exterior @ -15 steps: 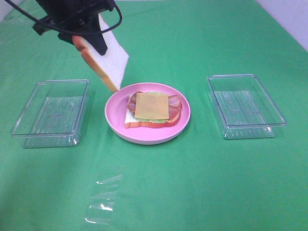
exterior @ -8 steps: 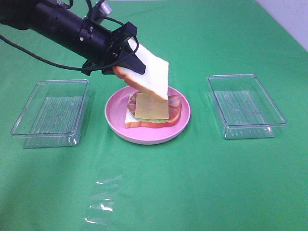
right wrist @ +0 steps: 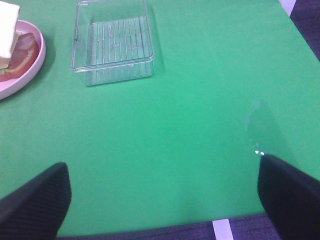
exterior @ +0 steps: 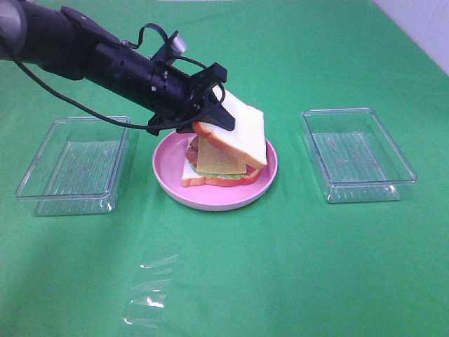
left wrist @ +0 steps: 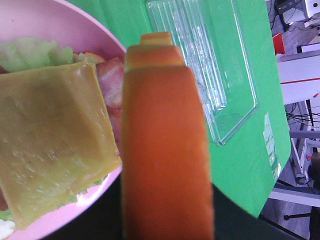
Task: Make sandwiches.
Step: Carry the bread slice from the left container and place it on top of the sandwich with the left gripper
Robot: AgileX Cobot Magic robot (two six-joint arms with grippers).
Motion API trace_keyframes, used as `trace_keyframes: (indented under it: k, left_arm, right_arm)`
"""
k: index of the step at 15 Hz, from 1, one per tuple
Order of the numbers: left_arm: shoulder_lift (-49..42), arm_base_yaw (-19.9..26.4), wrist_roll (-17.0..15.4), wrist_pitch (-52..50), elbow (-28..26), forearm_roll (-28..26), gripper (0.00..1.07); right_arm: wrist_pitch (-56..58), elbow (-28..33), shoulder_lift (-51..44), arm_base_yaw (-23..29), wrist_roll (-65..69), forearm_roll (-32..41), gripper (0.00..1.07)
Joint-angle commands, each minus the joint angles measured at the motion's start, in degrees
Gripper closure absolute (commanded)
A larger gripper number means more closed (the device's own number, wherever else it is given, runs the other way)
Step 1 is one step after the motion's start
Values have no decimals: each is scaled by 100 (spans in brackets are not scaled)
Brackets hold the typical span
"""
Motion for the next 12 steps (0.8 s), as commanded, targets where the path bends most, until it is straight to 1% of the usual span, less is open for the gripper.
trace_keyframes:
  k: [1, 2, 4, 8, 12]
  left_arm:
    - [120, -40, 57, -138, -52, -126, 107]
    - [149, -40, 57, -138, -80, -109, 107]
    - [264, -40, 160, -160, -178, -120, 107]
    - [441, -40, 155, -97, -275, -46, 107]
    - [441, -40, 6, -92, -275, 11, 107]
  right_arm:
    - [-40, 11, -155, 6, 6, 0, 9]
    - [-40, 11, -155, 6, 6, 0, 9]
    - [-40, 11, -155, 6, 6, 0, 9]
    - [-40, 11, -155, 6, 6, 0, 9]
    - [-40, 11, -155, 6, 6, 0, 9]
